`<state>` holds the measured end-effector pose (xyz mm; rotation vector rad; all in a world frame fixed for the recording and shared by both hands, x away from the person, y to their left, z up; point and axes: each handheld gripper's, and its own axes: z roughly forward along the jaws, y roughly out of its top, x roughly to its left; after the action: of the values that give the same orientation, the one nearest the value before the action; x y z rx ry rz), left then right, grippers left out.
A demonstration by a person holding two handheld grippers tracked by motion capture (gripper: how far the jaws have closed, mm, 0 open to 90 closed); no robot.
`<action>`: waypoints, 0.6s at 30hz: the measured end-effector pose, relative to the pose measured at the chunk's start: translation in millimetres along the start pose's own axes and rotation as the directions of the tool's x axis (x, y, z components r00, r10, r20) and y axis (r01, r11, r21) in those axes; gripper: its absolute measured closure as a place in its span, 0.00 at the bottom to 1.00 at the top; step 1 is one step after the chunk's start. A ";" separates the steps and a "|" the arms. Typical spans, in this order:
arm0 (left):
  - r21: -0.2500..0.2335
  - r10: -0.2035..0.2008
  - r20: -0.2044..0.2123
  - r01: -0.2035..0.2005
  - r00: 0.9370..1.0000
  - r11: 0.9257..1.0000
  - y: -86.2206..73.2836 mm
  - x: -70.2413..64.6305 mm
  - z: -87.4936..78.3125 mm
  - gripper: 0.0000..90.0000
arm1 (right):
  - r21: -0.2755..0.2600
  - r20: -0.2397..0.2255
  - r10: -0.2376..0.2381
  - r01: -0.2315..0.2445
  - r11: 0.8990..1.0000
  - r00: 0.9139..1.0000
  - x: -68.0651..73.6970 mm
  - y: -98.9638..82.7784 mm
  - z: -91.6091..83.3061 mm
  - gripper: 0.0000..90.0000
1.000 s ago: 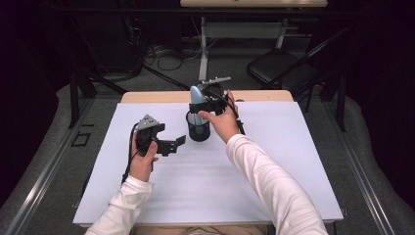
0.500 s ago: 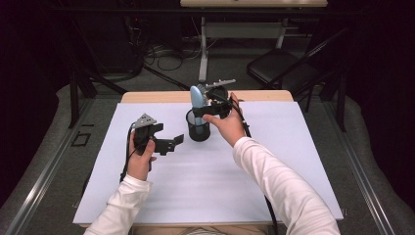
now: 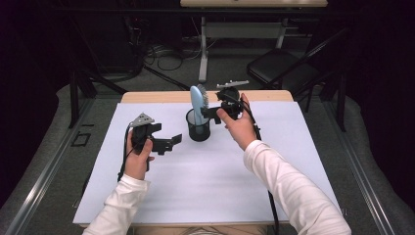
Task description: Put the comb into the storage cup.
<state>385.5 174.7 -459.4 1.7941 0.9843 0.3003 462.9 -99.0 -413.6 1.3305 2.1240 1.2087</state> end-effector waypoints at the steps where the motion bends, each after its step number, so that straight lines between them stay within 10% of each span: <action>1: -0.008 0.000 0.001 0.000 1.000 1.000 0.5 -0.2 -0.4 0.02 | -0.003 0.002 -0.003 0.003 1.000 1.000 -0.7 -0.5 -2.4 0.00; 18: -0.011 0.007 -0.007 -0.007 1.000 1.000 3.6 -1.1 -6.3 0.01 | 0.014 -0.012 -0.024 0.024 1.000 1.000 -1.5 -25.4 -29.1 0.00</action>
<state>382.7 177.6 -453.2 1.7877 0.9797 0.3165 430.0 -119.0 -417.7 1.3037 2.1546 1.1967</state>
